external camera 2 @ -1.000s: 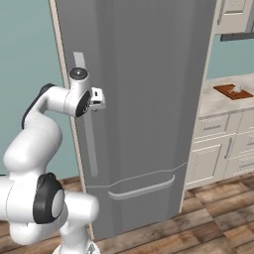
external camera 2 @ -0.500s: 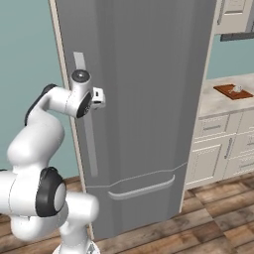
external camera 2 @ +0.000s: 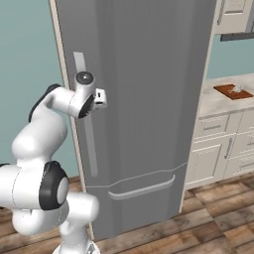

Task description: Retrieve a lemon from the fridge and place it on the cutting board with the fish.

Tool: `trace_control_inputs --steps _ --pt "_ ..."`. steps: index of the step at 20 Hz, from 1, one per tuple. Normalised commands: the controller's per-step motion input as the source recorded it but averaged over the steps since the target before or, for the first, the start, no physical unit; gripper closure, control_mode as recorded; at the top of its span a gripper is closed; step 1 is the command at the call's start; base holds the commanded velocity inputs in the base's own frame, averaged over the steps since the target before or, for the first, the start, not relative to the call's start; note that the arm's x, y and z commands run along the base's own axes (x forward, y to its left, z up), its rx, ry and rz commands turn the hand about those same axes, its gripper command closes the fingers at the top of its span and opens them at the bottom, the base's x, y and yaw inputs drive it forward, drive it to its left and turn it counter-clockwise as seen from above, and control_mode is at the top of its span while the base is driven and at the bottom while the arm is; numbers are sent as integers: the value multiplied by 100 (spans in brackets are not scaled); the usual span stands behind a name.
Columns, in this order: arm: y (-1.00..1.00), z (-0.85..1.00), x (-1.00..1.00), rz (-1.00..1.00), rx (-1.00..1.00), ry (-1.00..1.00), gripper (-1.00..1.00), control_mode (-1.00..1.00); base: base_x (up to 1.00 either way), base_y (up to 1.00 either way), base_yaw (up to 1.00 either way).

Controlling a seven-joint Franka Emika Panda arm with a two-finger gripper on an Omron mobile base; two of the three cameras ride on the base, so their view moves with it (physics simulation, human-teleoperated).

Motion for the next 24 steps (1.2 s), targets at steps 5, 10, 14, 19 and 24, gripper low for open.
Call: trace_control_inputs --steps 5,10,14,19,24 --pt "0 -16 27 4 4 -7 -100 -100 0 0 0" --pt "1 -8 18 4 4 -9 -100 -100 0 0 0" --pt "7 0 12 7 8 -5 100 -100 0 0 0" --pt "2 0 12 8 5 -2 100 -100 0 0 0" --pt "0 0 1 2 -1 1 100 -100 0 0 0"
